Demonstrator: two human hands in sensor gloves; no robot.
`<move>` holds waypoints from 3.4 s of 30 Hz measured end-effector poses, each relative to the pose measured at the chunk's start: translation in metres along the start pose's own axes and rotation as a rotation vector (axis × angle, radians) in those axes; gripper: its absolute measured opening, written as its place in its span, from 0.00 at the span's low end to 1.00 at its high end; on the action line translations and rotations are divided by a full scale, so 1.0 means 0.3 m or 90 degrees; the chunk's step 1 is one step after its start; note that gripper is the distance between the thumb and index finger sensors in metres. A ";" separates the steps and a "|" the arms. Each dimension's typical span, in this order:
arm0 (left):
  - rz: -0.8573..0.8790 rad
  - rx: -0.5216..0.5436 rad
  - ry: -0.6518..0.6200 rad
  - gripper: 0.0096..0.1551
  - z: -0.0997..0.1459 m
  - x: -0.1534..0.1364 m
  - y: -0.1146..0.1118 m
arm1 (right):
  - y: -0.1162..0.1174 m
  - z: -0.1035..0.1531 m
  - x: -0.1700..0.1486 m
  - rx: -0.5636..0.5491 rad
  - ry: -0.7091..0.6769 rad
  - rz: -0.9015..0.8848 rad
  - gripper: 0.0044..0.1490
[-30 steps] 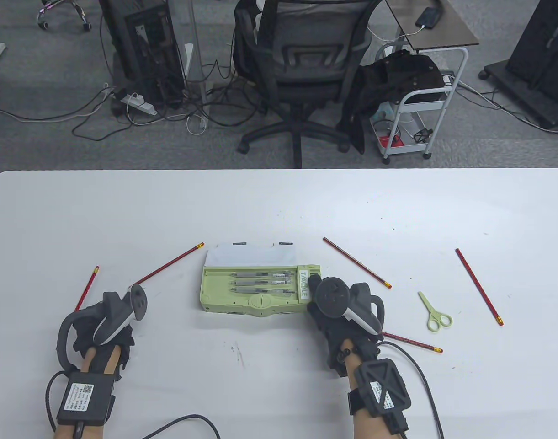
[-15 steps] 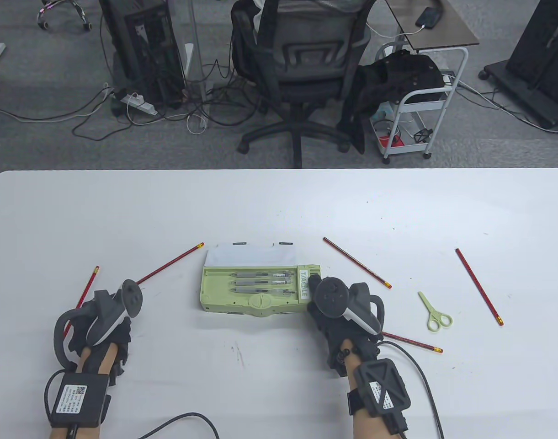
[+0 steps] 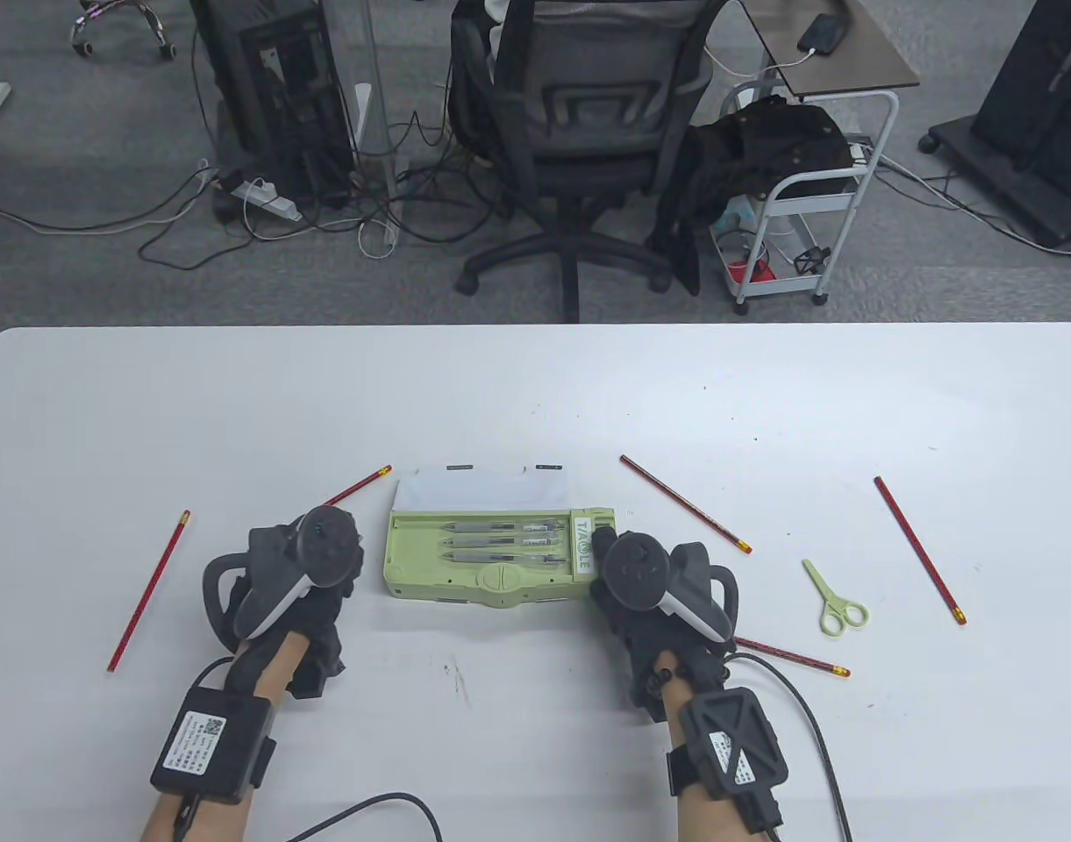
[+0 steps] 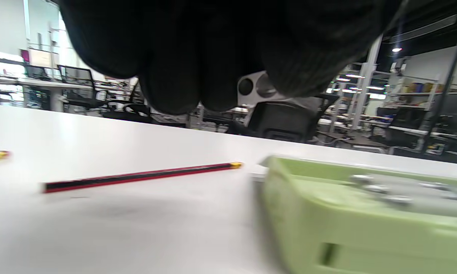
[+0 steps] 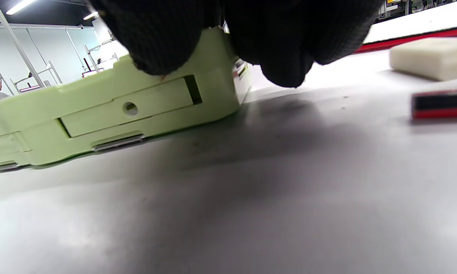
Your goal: Organize multifunction pencil case
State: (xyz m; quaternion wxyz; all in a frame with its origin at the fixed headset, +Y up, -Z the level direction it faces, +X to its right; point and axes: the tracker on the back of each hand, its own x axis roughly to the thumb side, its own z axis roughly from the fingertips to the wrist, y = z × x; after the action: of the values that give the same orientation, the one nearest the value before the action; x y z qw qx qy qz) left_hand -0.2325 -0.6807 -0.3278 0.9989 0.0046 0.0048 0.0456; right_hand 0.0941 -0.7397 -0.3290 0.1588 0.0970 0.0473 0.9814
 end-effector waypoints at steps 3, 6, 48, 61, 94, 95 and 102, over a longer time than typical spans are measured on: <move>-0.021 -0.007 -0.023 0.23 -0.009 0.066 -0.023 | 0.001 0.001 0.000 -0.001 0.001 -0.001 0.41; -0.052 -0.014 -0.036 0.23 -0.015 0.104 -0.046 | 0.000 0.000 0.001 0.000 0.002 0.003 0.41; 0.074 -0.230 0.130 0.32 -0.366 0.100 -0.145 | -0.002 -0.001 0.000 0.004 -0.003 0.007 0.41; 0.237 -0.218 0.163 0.42 -0.403 0.045 -0.123 | -0.003 -0.003 -0.001 0.003 -0.002 0.003 0.41; 0.145 -0.144 -0.103 0.31 -0.044 -0.008 -0.133 | -0.007 -0.005 -0.016 -0.008 0.004 -0.036 0.42; 0.115 -0.145 -0.110 0.30 -0.036 -0.003 -0.144 | -0.006 -0.005 -0.017 -0.008 0.004 -0.039 0.42; 0.080 -0.128 -0.128 0.32 -0.004 0.003 -0.174 | -0.013 -0.007 -0.005 0.010 0.004 -0.054 0.44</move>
State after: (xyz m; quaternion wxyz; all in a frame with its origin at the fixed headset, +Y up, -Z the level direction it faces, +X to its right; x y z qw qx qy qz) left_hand -0.2267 -0.7326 -0.3296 0.9850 -0.0908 -0.1001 0.1074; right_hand 0.0962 -0.7366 -0.3317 0.1993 0.0933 0.0594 0.9737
